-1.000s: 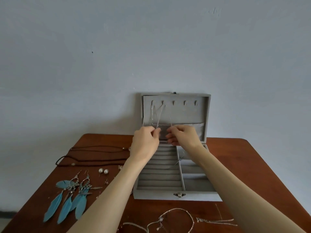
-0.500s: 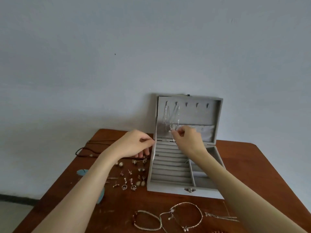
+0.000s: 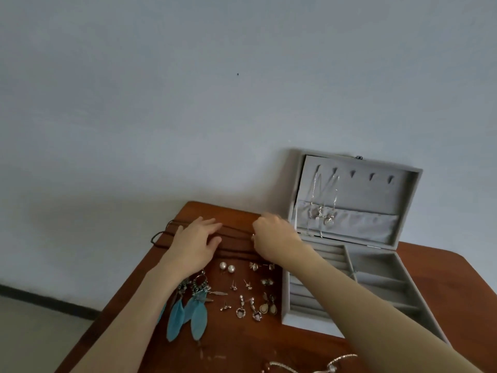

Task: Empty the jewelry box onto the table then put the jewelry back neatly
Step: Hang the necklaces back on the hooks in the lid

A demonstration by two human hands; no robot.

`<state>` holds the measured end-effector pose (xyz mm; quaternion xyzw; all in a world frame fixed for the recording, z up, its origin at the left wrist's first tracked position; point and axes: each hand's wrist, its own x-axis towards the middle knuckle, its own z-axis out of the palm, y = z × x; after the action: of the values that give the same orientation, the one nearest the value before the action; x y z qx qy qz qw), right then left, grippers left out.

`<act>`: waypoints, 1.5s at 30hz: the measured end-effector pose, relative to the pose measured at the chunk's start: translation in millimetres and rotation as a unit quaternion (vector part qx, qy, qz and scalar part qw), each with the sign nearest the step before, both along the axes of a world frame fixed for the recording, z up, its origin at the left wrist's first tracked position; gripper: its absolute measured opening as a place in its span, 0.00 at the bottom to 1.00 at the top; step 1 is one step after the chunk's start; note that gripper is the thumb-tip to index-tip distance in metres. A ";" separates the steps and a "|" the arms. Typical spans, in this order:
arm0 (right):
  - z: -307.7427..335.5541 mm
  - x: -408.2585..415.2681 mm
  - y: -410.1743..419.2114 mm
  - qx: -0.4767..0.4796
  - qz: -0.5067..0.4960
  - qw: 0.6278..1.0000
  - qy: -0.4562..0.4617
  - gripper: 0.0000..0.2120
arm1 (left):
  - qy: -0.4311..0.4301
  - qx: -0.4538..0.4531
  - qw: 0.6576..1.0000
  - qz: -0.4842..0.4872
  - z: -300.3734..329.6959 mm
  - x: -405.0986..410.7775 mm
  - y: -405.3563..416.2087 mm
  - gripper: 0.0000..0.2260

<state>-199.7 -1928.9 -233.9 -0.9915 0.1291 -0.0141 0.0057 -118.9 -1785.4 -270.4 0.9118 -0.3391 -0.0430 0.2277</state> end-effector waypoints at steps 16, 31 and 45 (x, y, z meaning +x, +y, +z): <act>37.3 4.1 1.5 0.205 0.051 0.968 -0.134 0.06 | -0.066 -0.117 0.990 -0.043 18.0 -10.5 -1.3 0.33; 119.4 -71.6 -54.6 0.477 -0.008 0.831 -0.288 0.06 | -0.083 -0.249 0.962 -0.077 131.1 -49.2 1.7 0.09; 92.5 -150.2 -91.9 0.684 0.058 0.710 -0.157 0.19 | -0.034 -0.264 0.944 -0.197 157.6 -120.6 -109.9 0.09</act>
<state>-349.9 -2020.8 -141.5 -0.7050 0.0423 -0.0770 0.7038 -239.4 -1895.3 -112.8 0.7353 -0.5184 0.0354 0.4353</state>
